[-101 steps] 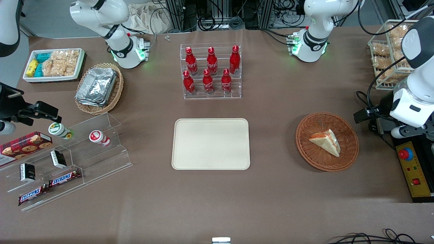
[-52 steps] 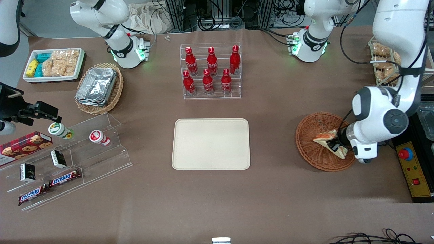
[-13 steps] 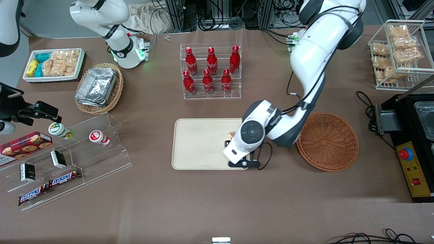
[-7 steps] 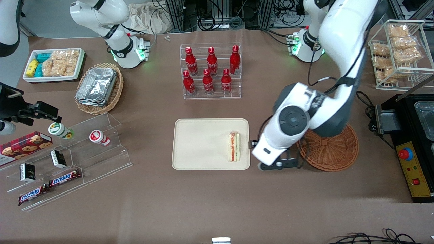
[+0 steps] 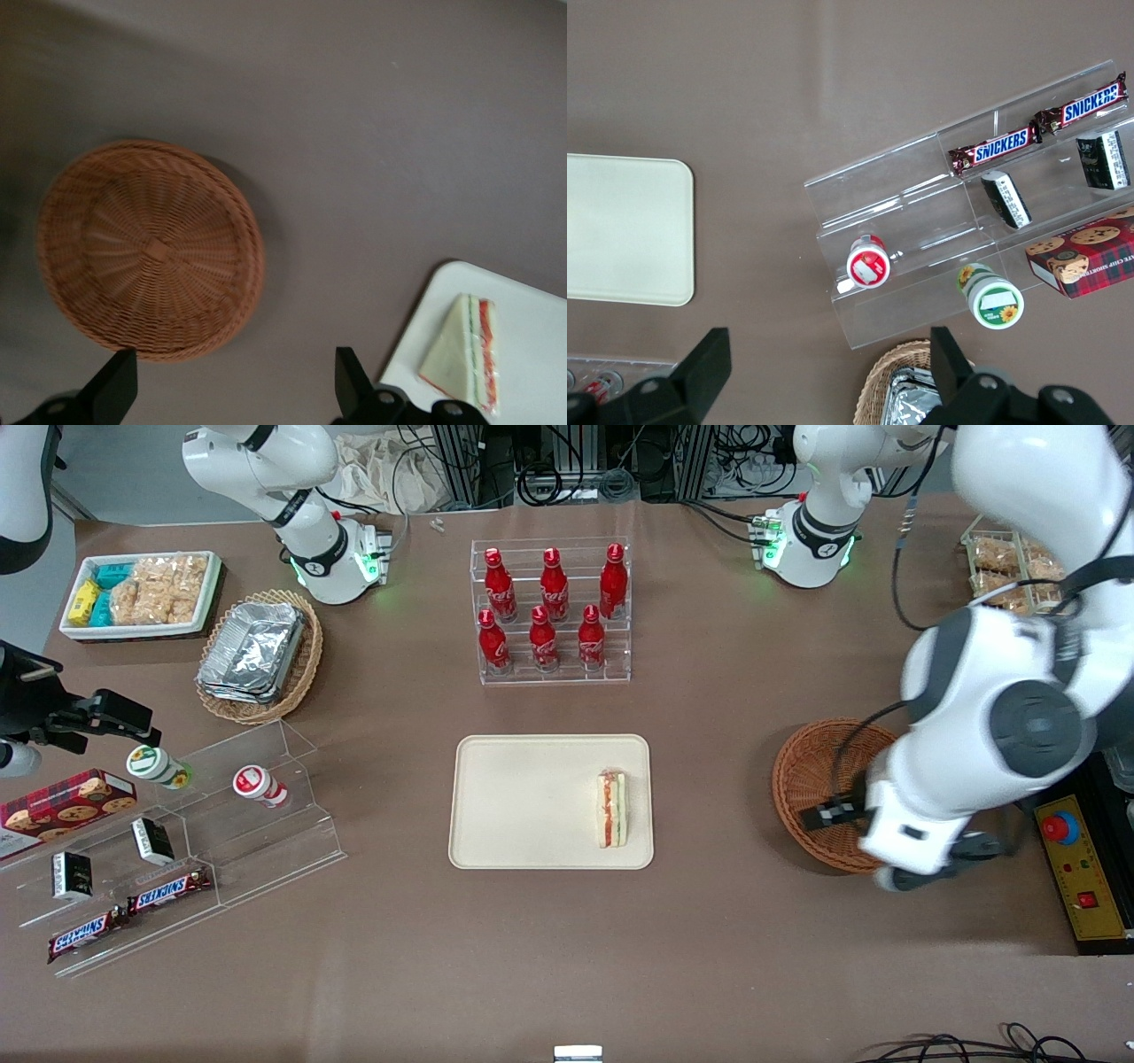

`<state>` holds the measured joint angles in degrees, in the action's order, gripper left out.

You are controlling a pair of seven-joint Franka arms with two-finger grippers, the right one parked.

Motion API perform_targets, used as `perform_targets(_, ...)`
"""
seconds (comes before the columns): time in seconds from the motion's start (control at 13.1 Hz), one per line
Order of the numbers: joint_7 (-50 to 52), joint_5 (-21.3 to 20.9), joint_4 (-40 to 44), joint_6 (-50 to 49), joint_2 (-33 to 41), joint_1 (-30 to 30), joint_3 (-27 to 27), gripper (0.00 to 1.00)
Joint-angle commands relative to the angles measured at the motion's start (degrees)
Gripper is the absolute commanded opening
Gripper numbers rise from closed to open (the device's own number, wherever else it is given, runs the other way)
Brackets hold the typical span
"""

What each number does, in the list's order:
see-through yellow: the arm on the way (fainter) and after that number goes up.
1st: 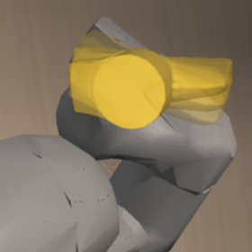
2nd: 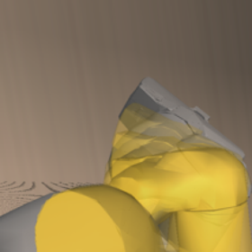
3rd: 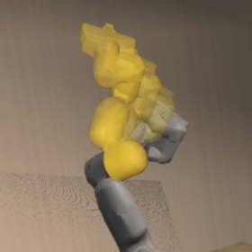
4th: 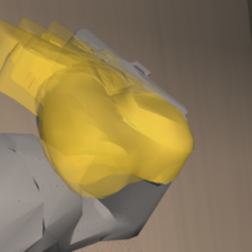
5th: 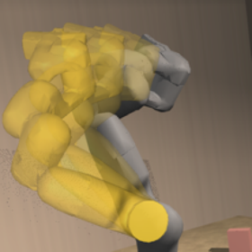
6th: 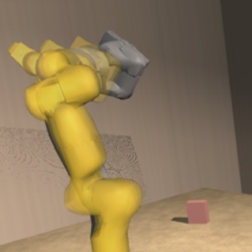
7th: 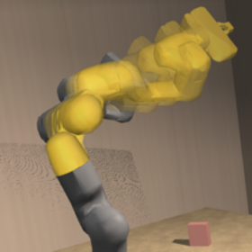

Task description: Place sandwich from basket to tray

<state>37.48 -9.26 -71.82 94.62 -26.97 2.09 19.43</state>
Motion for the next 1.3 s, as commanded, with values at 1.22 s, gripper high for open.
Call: perform_targets(1.22,-30.00,14.27,-17.65,2.85,20.56,2.22,-21.36,1.00)
